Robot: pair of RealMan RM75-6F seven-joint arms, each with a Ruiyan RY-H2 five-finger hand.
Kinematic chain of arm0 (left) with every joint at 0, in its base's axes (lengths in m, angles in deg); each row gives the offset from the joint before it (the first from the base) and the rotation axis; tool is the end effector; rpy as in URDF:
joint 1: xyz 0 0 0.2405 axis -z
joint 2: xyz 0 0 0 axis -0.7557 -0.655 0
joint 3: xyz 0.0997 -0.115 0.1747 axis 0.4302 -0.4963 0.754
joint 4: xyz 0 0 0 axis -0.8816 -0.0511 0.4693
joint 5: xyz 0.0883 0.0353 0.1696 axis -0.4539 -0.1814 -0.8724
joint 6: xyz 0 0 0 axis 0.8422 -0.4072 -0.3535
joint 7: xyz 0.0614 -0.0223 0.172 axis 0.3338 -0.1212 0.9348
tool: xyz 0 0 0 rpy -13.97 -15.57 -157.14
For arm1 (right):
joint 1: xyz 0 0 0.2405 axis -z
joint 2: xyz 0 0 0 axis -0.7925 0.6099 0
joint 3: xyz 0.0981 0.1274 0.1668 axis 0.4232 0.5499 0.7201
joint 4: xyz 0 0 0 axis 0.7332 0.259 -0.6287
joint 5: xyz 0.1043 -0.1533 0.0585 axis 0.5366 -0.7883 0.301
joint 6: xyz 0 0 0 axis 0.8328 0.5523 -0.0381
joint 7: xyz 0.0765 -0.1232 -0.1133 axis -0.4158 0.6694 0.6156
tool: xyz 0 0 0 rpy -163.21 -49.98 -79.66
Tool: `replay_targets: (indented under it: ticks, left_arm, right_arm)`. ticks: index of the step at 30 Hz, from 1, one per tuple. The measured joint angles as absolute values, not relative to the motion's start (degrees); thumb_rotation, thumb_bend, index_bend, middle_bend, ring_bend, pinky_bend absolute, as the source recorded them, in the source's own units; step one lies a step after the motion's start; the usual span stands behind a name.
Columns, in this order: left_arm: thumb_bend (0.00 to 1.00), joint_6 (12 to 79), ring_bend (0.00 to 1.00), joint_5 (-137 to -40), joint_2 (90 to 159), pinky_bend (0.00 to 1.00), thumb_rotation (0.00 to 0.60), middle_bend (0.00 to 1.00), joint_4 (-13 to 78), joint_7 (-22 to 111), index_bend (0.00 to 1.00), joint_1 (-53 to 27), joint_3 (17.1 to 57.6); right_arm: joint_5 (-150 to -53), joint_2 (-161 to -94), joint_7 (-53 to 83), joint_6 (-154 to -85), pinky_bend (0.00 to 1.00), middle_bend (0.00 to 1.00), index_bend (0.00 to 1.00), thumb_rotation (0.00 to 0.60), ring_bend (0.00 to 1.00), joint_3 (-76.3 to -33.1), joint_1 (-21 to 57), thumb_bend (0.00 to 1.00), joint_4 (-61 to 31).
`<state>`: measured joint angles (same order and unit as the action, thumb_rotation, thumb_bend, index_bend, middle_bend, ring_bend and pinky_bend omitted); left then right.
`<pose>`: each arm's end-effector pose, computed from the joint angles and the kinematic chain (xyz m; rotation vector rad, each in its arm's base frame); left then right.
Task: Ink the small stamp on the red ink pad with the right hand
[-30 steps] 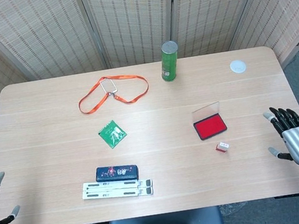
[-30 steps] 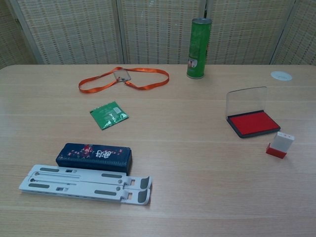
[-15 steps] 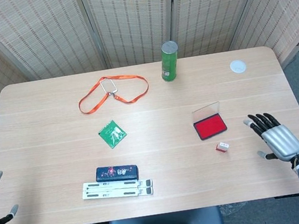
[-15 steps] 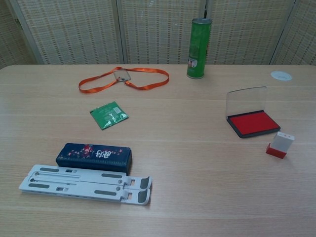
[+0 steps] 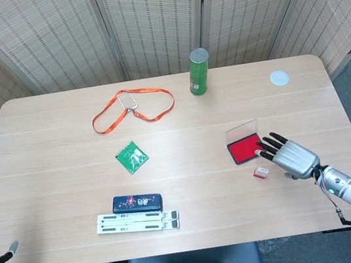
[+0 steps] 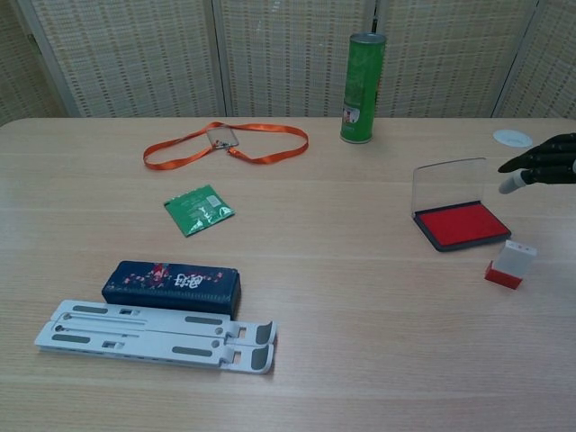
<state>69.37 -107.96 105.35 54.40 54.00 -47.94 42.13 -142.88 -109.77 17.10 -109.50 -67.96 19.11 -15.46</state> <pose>-0.2998 0.1994 0.1760 -1.2801 -0.8334 -0.7386 -0.2490 -0.3174 0.0746 2.2307 -0.4588 0.5017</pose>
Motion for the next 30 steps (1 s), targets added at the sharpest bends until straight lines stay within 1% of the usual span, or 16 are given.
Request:
replay_targets:
  ticks: [8,12,20,25,30]
  left_arm:
    - [0.23,69.52,0.1,-107.19,105.29,0.27,0.6,0.06,54.63,54.25,0.0,-48.34,41.96]
    - [0.23,69.02,0.1,-107.1,105.33,0.27,0.6,0.06,54.5,54.18,0.0,-48.08,41.84]
    - [0.23,69.14,0.1,-107.18,105.27,0.27,0.6,0.06,54.65,54.23,0.0,-48.24,41.93]
    - [0.23,68.84,0.1,-106.96,105.3,0.27,0.6,0.06,54.59,54.31,0.0,-48.17,41.89]
    - [0.23,68.8,0.1,-106.9,105.33,0.27,0.6,0.06,54.61,54.37,0.0,-48.17,41.87]
  right_arm:
    - [-146.12,-114.18,14.66,-109.49,0.0,0.0,0.2,0.6,0.0,-70.15,15.84,0.2,-21.38]
    - [-147.88,-115.96,14.57,-111.28,0.0,0.0,0.24,0.6,0.0,-71.19,15.09,0.2,-24.29]
    - [-148.8,-119.8,14.05,-113.51,0.0,0.0,0.24,0.6,0.0,-72.81,14.33,0.2,-29.25]
    - [-148.75,-121.41,13.1,-114.0,0.0,0.0,0.26,0.6,0.0,-73.47,13.78,0.2,-31.45]
    - [-148.22,-122.59,11.98,-114.49,0.0,0.0,0.27,0.6,0.0,-74.01,13.31,0.2,-32.95]
